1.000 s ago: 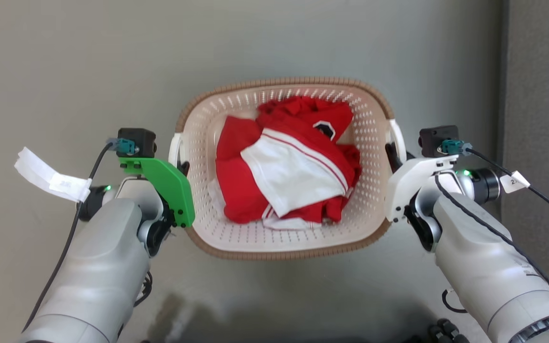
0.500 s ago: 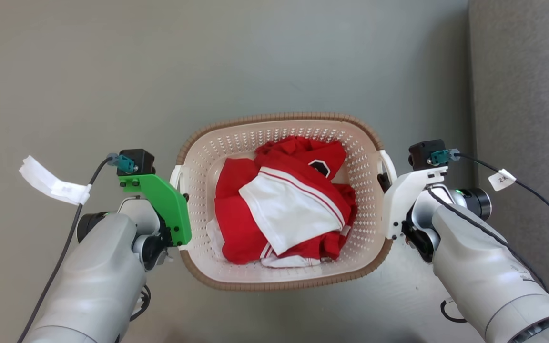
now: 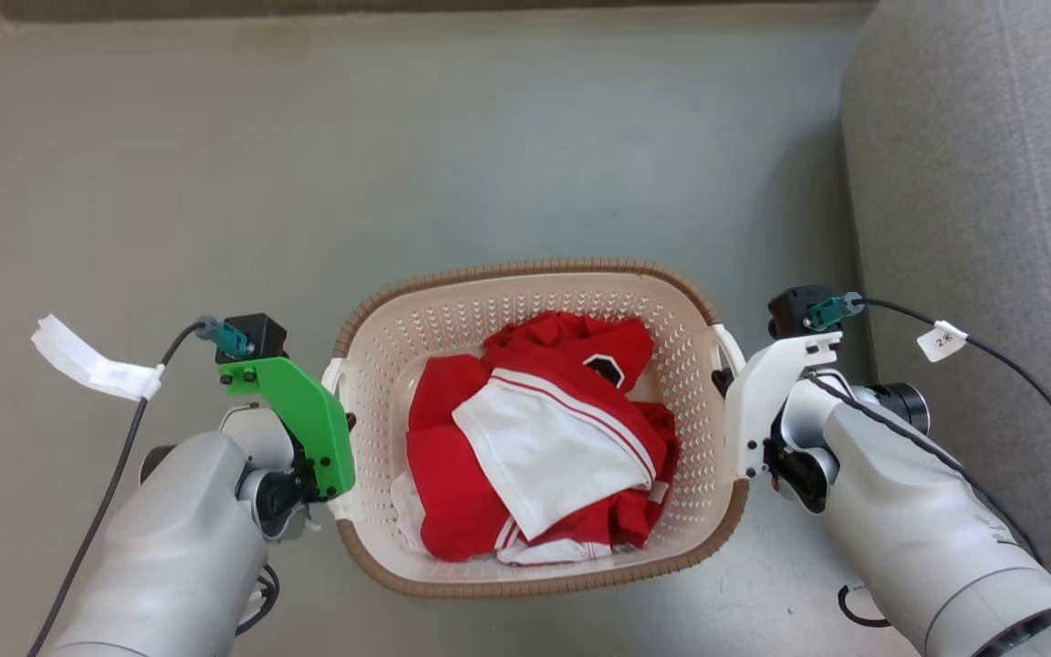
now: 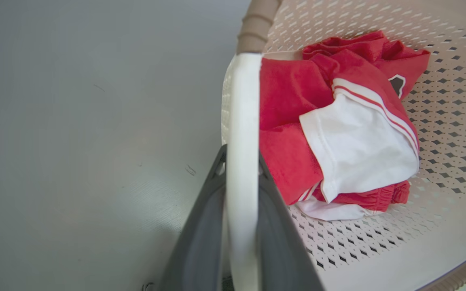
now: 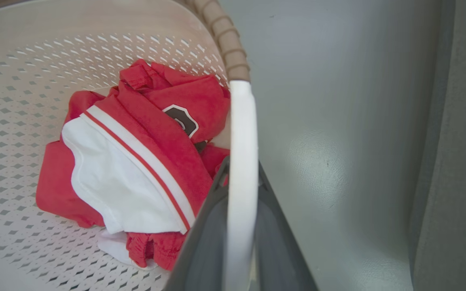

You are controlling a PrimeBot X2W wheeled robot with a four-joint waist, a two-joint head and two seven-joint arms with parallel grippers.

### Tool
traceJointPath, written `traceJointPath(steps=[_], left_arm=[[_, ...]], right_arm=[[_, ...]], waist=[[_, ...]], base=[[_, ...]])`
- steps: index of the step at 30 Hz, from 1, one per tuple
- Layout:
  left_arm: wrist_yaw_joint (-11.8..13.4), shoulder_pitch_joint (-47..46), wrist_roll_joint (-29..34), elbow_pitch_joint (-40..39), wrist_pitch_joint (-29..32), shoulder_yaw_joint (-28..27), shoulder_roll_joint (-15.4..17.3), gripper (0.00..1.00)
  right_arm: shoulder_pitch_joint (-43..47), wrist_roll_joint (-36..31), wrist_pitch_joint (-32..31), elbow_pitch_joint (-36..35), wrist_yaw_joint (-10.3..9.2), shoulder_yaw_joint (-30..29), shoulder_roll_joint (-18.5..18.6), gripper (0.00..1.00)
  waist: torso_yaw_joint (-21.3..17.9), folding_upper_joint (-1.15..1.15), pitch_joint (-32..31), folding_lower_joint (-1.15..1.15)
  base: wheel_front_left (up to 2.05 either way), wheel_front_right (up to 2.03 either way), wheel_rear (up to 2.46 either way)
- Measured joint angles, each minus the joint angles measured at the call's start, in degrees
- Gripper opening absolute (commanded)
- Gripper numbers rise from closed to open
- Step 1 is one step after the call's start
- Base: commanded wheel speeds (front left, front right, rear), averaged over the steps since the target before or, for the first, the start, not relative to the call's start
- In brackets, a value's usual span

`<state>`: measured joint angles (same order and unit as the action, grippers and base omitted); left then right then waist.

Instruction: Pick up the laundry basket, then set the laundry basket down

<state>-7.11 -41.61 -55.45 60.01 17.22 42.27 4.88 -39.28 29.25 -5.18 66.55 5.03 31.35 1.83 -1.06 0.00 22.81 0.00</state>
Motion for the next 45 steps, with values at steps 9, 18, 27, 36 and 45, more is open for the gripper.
traceJointPath(steps=[9, 18, 27, 36, 45], left_arm=[[0.0, 2.1, -1.8, 0.1, 3.0, 0.7, 0.2, 0.00], [0.0, 5.6, -3.9, 0.5, 5.0, 1.8, 0.5, 0.00], [0.0, 8.6, -5.3, 0.6, 7.4, 2.6, 0.8, 0.00], [0.0, 10.3, -7.2, 0.5, 8.5, 2.9, 1.2, 0.00], [0.0, 10.4, -7.4, 0.3, 9.0, 3.7, 1.7, 0.00]], right_arm=[[1.4, 2.3, -3.7, 0.5, 0.52, 1.2, 0.0, 0.00], [4.0, 4.7, -7.1, 0.7, 0.98, 2.6, -0.1, 0.00], [7.1, 6.7, -9.9, 1.0, 1.02, 3.9, -0.4, 0.00], [8.2, 8.2, -12.3, 1.1, 1.04, 4.9, -0.4, 0.00], [8.2, 9.1, -13.1, 0.9, 1.11, 5.9, -0.4, 0.00]], waist=[[-0.6, 0.00, -5.2, 0.00], [-1.2, 0.00, -10.7, 0.00], [-1.9, 0.00, -16.2, 0.00], [-2.3, 0.00, -20.6, 0.00], [-2.7, 0.00, -21.3, 0.00]], base=[[0.00, 0.00, 0.00], [0.00, 0.00, 0.00], [0.00, 0.00, 0.00], [0.00, 0.00, 0.00], [0.00, 0.00, 0.00]])
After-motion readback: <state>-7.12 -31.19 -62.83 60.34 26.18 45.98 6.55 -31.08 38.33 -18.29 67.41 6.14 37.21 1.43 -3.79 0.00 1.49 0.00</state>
